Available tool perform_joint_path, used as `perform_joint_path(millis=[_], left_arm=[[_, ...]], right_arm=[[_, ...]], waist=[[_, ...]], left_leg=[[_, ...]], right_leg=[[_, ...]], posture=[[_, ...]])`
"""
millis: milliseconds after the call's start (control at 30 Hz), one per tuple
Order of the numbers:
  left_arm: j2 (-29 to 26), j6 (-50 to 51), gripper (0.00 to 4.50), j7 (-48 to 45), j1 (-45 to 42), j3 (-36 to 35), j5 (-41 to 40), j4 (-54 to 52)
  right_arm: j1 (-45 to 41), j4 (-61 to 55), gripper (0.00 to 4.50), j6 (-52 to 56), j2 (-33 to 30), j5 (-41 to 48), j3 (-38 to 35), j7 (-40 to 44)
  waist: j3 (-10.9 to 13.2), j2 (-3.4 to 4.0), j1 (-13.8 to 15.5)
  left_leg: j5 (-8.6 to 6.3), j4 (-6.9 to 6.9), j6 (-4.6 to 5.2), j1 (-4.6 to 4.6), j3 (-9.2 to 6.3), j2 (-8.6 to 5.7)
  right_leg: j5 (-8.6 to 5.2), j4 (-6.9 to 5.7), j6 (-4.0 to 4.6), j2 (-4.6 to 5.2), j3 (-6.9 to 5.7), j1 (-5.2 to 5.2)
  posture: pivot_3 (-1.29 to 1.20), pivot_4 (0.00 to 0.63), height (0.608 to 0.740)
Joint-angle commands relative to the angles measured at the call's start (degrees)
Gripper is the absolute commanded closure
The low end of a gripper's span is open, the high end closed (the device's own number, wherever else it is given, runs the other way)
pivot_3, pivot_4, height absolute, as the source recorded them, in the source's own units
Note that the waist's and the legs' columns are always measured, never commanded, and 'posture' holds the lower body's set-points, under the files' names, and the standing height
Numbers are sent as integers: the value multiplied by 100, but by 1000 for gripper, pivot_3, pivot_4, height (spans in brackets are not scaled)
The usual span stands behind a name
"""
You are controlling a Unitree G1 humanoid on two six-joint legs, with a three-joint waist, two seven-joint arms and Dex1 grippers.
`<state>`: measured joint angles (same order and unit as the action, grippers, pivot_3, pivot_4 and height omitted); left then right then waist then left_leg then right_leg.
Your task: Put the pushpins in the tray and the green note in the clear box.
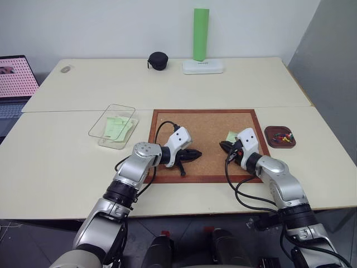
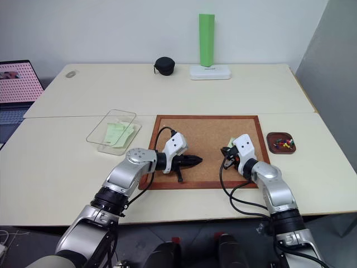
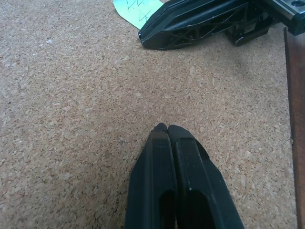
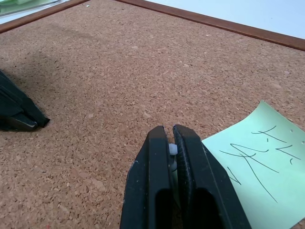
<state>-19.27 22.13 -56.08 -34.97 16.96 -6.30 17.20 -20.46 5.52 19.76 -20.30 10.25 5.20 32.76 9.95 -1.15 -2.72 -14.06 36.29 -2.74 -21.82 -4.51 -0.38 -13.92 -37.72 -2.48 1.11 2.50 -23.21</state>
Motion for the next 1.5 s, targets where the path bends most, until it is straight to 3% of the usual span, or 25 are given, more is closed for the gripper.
perform_joint_path(millis=[33,433,633,833,1033,1233,1367,1500], left_arm=[[-34,183,4500,-50,186,215,144,78],[106,320,4500,68,155,91,85,55],[414,13,4500,719,3,-514,-126,203],[758,879,3476,1066,-315,-1423,-1010,-58],[868,1971,2197,994,-447,-1790,-1868,-591],[972,2609,1034,1025,-519,-1932,-2382,-572],[1076,2669,140,1052,-582,-1919,-2494,-535],[1261,2828,140,978,-619,-1949,-2642,-354]], right_arm=[[65,-861,4458,40,-250,119,-112,231],[-726,-1321,4458,352,-485,124,-352,180],[-585,-1292,4458,-471,-1208,-616,91,600],[-302,-1096,4500,-1571,-1769,-1286,472,857],[-452,-342,4500,-3585,-2519,-2417,1001,949],[-735,105,4500,-4662,-2645,-2661,1089,996],[-768,-90,4500,-4784,-2566,-2504,1040,1112],[-803,-407,4500,-4786,-2378,-2362,1045,1158]], waist=[[0,0,6],[0,-1,56],[1,-1,105],[13,-18,68],[16,-20,83],[18,-23,68],[19,-24,72],[19,-25,82]], left_leg=[[0,0,0,-1,-1,0],[0,1,0,-1,0,-1],[0,5,0,-5,1,-7],[0,6,0,-10,0,1],[0,7,-1,-10,3,-3],[1,7,-3,-8,3,-1],[2,7,-4,-8,3,-2],[2,7,-5,-9,2,-2]], right_leg=[[0,1,0,0,0,-1],[0,2,-1,1,-1,0],[0,4,-1,8,-1,0],[0,3,-2,0,-5,-7],[0,6,-2,3,-3,-7],[0,5,-1,3,0,-7],[0,5,-1,3,0,-7],[2,5,2,4,1,-7]], posture=[[0,150,740],[0,150,740],[0,150,740],[0,150,740],[0,150,740],[0,150,740],[0,150,740],[0,150,740]])
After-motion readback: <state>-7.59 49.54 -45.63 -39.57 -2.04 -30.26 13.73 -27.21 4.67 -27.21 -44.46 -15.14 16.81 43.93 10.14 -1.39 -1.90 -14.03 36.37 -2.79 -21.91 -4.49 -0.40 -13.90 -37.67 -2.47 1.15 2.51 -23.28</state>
